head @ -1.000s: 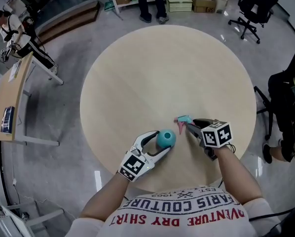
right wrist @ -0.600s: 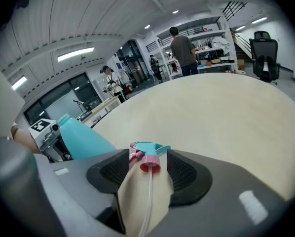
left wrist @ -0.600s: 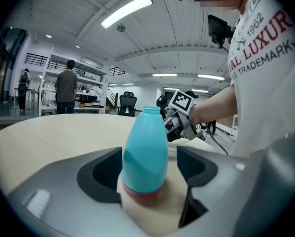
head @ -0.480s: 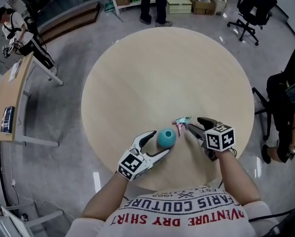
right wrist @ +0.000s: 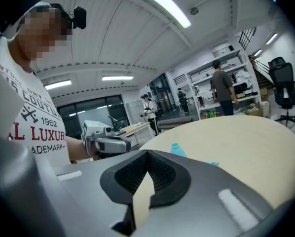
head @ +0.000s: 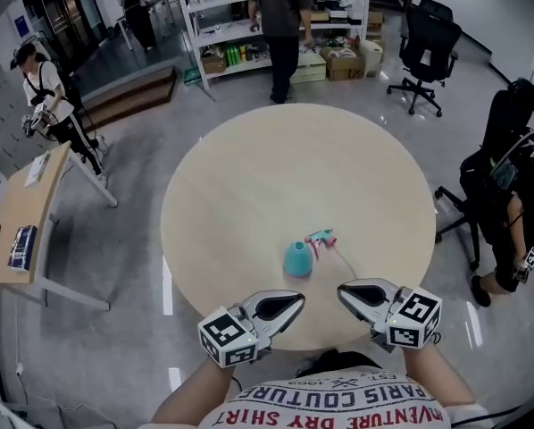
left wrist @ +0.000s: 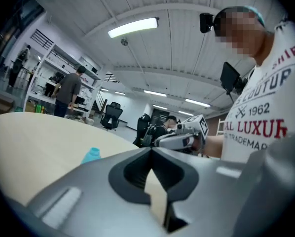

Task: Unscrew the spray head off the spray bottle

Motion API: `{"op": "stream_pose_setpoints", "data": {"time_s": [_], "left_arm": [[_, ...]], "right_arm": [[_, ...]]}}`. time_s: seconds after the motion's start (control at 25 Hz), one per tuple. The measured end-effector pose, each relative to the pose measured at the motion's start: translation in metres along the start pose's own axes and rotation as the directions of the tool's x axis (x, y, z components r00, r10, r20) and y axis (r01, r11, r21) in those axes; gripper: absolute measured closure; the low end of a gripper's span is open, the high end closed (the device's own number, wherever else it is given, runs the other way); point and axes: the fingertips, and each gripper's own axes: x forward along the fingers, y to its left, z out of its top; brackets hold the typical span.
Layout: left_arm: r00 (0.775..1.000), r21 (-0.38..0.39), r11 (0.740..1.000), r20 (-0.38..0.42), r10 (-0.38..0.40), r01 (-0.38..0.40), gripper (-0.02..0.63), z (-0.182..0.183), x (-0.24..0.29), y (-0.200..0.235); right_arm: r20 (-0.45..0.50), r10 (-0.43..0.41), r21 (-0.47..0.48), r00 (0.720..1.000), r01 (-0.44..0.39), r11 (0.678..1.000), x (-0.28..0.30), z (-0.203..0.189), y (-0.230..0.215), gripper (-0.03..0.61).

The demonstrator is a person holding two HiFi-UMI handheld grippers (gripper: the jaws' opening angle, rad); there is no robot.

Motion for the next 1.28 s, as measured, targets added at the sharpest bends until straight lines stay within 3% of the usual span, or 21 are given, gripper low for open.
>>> {"op": "stream_pose_setpoints", "data": {"time_s": [0.12, 0.28, 0.48, 0.6, 0.68, 0.84, 1.04, 1.28], "left_arm": [[1.000, 0.034, 0.999, -0.017, 0.004, -0.004, 0.612, 0.002, -0.011, -0.045], [1.000, 0.023, 1.000, -0.019, 0.022, -0.021, 0.612, -0.001, -0.042, -0.098], [0.994, 0.075, 0.993, -0.052, 0.095, -0.091, 0.612, -0.045, -0.075, -0.201], [0.994, 0.032, 0.994, -0.034, 0.105, -0.104, 0.612, -0.073, -0.098, -0.276], [0.995, 0.022, 0.995, -0.032, 0.099, -0.098, 0.612, -0.093, -0.112, -0.324], [0.995, 0.016, 0.996, -0.043, 0.091, -0.090, 0.612, -0.104, -0.132, -0.402], [0.996, 0.050, 0.996, -0.028, 0.080, -0.079, 0.612, -0.092, -0.162, -0.452], [0.996, 0.060, 0.994, -0.007, 0.089, -0.088, 0.612, -0.087, -0.186, -0.472]], "right_arm": [[0.026, 0.010, -0.027, 1.000, -0.009, 1.000, -0.025, -0.006, 0.042, 0.577], [0.062, -0.013, -0.034, 0.998, 0.016, 0.999, -0.056, -0.016, 0.099, 0.577], [0.107, 0.011, -0.041, 0.994, -0.006, 0.999, -0.117, -0.059, 0.191, 0.578], [0.097, -0.020, -0.056, 0.995, 0.026, 0.998, -0.164, -0.096, 0.249, 0.578], [0.116, -0.010, -0.014, 0.993, 0.011, 1.000, -0.191, -0.118, 0.285, 0.578], [0.128, -0.013, 0.012, 0.992, 0.011, 1.000, -0.234, -0.132, 0.342, 0.578], [0.170, -0.001, -0.034, 0.985, 0.007, 0.999, -0.259, -0.118, 0.400, 0.578], [0.170, 0.025, -0.053, 0.985, -0.016, 0.998, -0.256, -0.114, 0.437, 0.578]]}}
